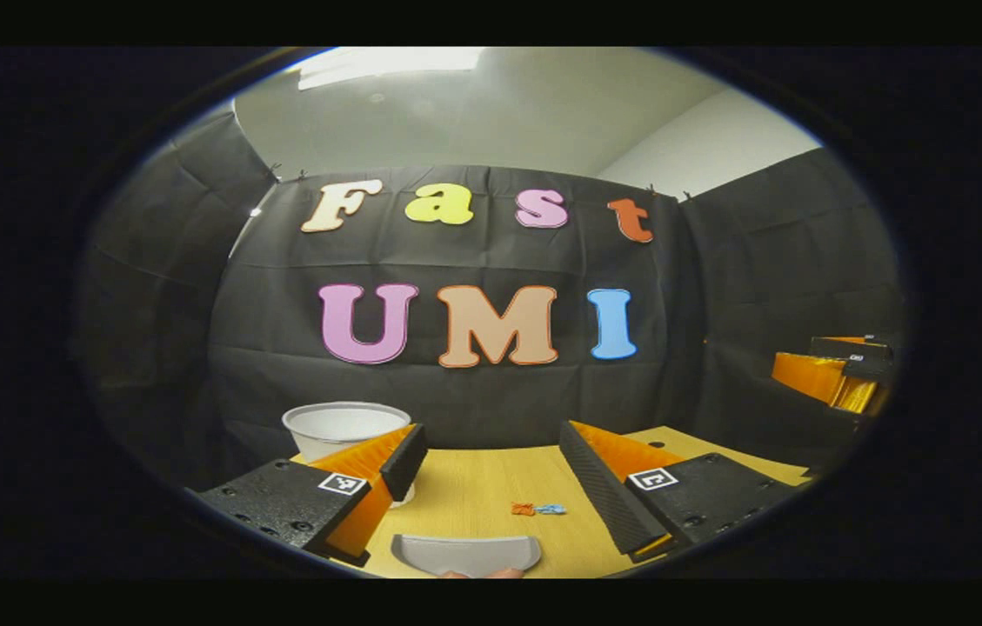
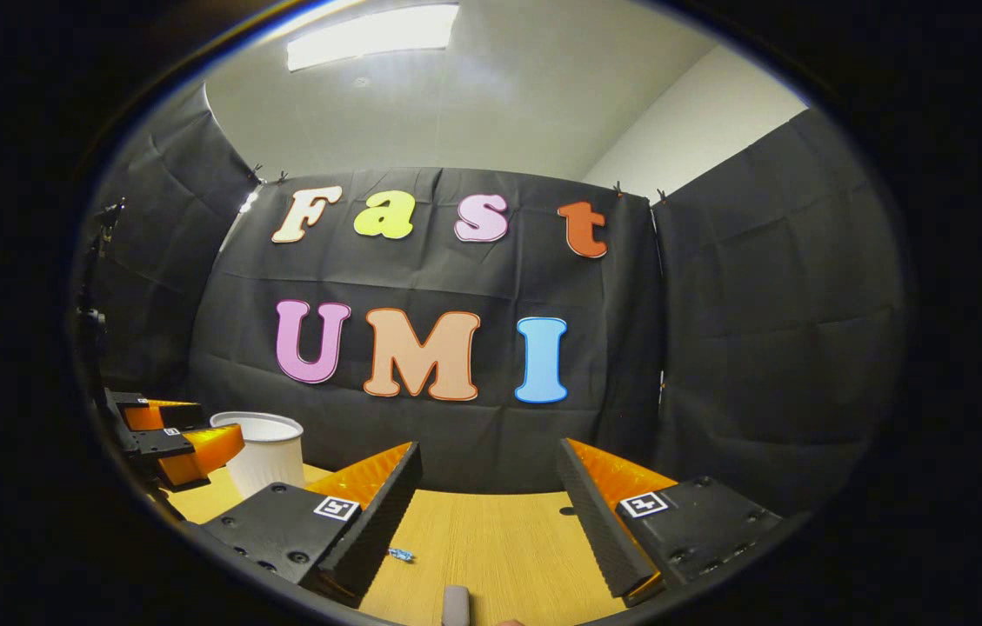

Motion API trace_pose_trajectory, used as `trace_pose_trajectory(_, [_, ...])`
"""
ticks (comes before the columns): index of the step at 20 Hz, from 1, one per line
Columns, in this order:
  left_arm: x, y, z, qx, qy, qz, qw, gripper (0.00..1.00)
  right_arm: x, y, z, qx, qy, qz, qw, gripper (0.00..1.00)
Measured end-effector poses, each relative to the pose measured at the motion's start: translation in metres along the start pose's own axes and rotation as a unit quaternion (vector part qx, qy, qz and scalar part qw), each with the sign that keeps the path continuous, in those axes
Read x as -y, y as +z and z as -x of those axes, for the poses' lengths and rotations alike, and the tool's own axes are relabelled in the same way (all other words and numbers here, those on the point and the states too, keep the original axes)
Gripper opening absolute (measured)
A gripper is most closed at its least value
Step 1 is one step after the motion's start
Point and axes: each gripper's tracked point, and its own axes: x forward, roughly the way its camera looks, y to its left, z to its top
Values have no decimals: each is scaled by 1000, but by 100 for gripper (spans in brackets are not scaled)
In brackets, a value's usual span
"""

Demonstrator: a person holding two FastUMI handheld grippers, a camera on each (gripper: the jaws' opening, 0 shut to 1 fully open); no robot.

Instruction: Pick up the small broom and dustpan from the desktop, sweep the trash into the dustpan with the broom, and then empty the trash into the garbage bin.

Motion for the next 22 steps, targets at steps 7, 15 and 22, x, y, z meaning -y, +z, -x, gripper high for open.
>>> trace_pose_trajectory(7, [5,3,1,1,-5,-10,1000,93,2,-3,1,-2,-1,-2,1000,92])
trace_pose_trajectory(15, [3,0,3,-5,2,-12,1000,93,1,-8,0,-5,4,-6,1000,92])
trace_pose_trajectory(22, [2,-5,5,-16,8,-17,1000,93,-1,-17,-5,-15,12,-11,1000,92])
